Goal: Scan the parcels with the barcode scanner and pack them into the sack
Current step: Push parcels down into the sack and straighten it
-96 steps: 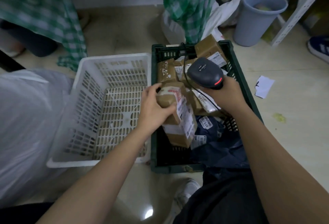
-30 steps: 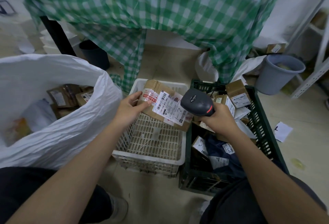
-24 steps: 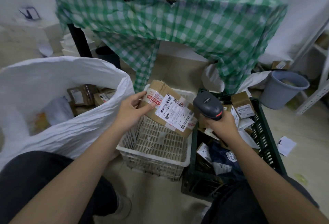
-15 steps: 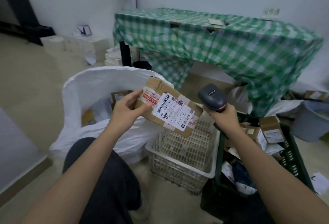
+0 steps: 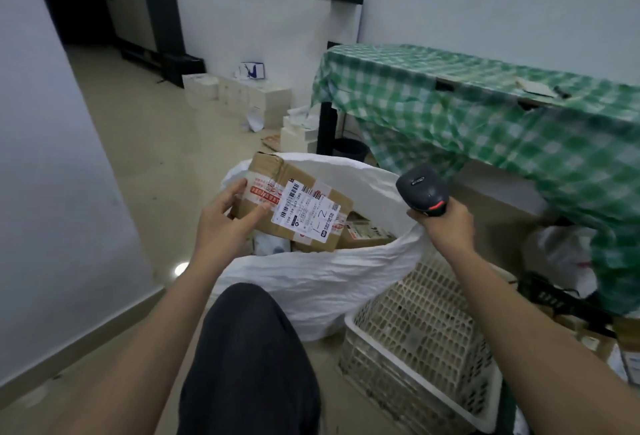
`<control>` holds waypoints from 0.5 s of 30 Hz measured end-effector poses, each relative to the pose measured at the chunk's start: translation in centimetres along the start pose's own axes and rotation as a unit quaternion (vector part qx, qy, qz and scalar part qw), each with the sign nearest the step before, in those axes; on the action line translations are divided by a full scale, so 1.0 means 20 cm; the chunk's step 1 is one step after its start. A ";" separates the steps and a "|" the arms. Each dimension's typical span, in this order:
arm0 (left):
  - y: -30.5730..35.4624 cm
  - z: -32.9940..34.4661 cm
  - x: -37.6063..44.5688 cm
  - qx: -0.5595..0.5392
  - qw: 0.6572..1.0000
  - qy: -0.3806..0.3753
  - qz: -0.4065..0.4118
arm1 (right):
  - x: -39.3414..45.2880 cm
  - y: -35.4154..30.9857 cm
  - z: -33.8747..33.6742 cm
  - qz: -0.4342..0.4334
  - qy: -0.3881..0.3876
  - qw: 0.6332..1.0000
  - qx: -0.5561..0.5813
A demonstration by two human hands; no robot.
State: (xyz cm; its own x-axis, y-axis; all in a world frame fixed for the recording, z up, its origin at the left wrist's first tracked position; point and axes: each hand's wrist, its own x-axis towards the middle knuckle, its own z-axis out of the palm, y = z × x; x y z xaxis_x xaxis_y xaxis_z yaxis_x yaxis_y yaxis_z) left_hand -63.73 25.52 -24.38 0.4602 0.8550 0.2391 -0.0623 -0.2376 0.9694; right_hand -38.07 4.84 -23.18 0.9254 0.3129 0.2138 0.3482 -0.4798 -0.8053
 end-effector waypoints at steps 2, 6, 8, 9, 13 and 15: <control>-0.07 0.02 0.06 -0.006 1.000 0.006 -0.006 | 0.04 0.01 0.05 0.013 0.004 1.000 -0.018; -0.21 0.16 0.20 0.012 1.000 -0.002 0.003 | 0.15 0.04 0.11 0.026 0.045 0.999 0.009; -0.29 0.25 0.29 0.064 0.997 -0.019 0.040 | 0.21 0.03 0.13 0.028 0.063 0.997 0.027; -0.35 0.29 0.34 0.127 0.989 -0.045 0.064 | 0.23 0.03 0.13 0.029 0.067 0.997 0.032; -0.55 0.36 0.48 0.397 0.906 -0.144 0.021 | 0.30 0.00 0.16 0.015 0.060 0.998 0.019; -0.58 0.37 0.49 0.353 0.921 -0.162 -0.008 | 0.32 0.00 0.18 0.011 0.052 0.999 0.008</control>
State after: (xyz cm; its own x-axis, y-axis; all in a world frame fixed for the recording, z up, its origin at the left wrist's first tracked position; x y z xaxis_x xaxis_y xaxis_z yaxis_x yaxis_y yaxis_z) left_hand -51.93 33.26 -33.77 0.7032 0.7058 0.0855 0.4857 -0.5648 0.6672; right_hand -32.73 9.73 -23.80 0.9434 0.2159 0.2518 0.3266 -0.4714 -0.8192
